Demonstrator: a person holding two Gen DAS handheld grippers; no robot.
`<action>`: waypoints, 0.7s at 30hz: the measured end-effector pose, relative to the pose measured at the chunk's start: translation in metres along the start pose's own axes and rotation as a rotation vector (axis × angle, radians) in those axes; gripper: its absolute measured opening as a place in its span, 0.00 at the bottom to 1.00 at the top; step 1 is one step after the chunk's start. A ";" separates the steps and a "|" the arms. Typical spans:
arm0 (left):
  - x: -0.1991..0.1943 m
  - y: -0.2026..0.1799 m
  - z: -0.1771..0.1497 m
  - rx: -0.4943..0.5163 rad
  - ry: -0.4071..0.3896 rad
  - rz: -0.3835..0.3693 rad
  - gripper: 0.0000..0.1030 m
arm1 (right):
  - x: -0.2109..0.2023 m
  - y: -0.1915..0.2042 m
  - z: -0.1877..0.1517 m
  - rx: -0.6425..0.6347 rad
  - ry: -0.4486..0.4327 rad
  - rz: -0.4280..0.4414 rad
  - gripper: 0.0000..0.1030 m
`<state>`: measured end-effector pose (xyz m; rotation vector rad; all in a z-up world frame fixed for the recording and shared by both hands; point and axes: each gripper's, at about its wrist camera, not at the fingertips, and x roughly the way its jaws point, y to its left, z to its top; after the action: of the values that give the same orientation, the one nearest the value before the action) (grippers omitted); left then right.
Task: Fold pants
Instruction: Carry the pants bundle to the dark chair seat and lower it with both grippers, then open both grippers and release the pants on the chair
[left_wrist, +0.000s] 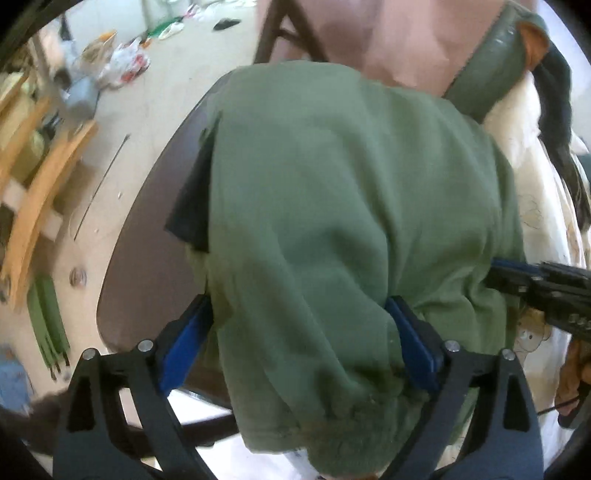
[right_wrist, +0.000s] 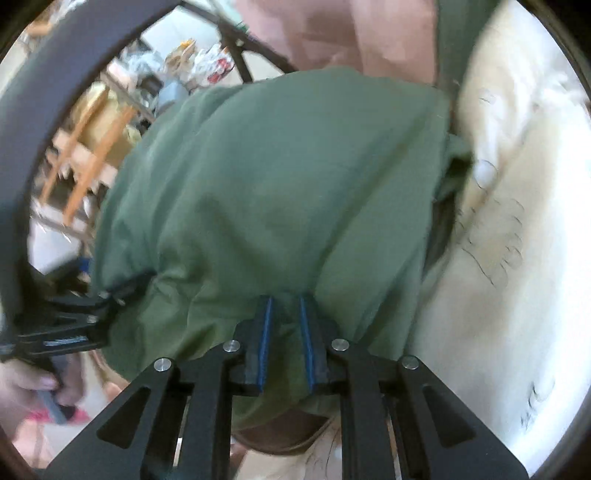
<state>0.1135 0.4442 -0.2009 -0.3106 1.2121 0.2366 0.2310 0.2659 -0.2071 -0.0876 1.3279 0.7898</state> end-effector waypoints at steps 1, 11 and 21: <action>-0.008 -0.005 0.003 0.025 -0.006 0.025 0.88 | -0.010 0.001 -0.001 0.004 -0.016 -0.003 0.17; -0.184 -0.078 0.003 0.036 -0.278 -0.012 0.88 | -0.190 0.023 -0.075 -0.085 -0.312 -0.096 0.85; -0.293 -0.212 -0.072 0.118 -0.482 -0.120 0.90 | -0.353 -0.011 -0.180 0.018 -0.602 -0.219 1.00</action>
<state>0.0246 0.2171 0.0756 -0.2060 0.7252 0.1240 0.0783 0.0073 0.0511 0.0207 0.7387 0.5557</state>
